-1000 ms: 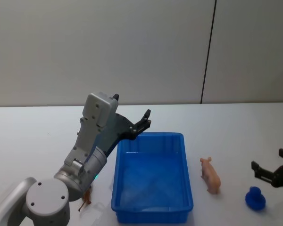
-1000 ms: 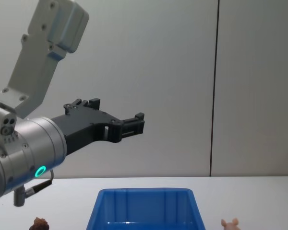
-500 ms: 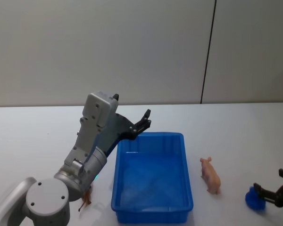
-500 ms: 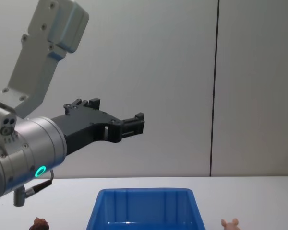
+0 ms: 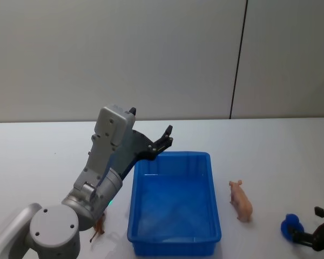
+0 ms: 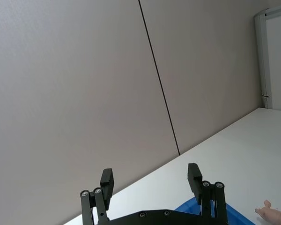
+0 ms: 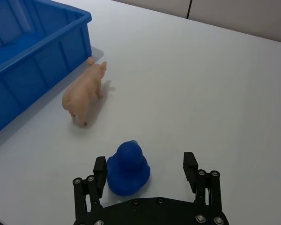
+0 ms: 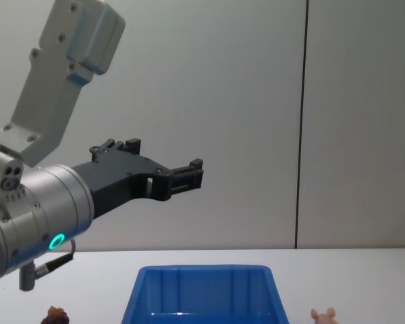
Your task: Pick up the two dolls from the table and place them into the box.
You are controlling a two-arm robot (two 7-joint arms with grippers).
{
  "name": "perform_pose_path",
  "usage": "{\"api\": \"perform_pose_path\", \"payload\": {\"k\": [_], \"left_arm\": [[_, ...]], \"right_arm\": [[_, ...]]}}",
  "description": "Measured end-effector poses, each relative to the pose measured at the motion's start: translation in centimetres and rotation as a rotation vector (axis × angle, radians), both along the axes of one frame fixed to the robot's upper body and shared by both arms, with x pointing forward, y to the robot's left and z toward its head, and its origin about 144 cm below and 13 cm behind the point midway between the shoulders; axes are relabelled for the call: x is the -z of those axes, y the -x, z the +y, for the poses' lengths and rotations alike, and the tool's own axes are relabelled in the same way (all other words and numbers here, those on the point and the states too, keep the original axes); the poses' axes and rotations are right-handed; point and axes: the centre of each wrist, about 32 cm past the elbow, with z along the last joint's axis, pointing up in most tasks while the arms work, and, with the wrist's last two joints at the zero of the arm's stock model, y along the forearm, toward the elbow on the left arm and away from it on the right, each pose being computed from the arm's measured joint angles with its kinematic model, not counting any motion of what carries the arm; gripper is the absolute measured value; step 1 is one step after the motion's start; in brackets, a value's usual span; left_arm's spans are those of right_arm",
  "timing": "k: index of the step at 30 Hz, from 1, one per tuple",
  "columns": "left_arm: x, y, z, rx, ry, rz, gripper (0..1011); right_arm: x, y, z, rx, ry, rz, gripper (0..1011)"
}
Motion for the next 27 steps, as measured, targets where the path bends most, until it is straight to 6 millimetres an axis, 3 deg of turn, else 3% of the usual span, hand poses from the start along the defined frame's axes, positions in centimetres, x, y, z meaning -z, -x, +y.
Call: {"api": "perform_pose_path", "payload": {"k": [10,14,27], "left_arm": [[0.0,0.0,0.0,0.0,0.0,0.0,1001],[0.0,0.0,0.0,0.0,0.0,0.0,1001],[0.0,0.0,0.0,0.0,0.0,0.0,1001]], "right_arm": [[0.5,0.1,0.3,-0.014,0.002,0.011,1001],[0.8,0.0,0.4,-0.016,0.009,0.016,934],[1.3,-0.3,0.5,-0.018,0.014,0.044,561]]}}
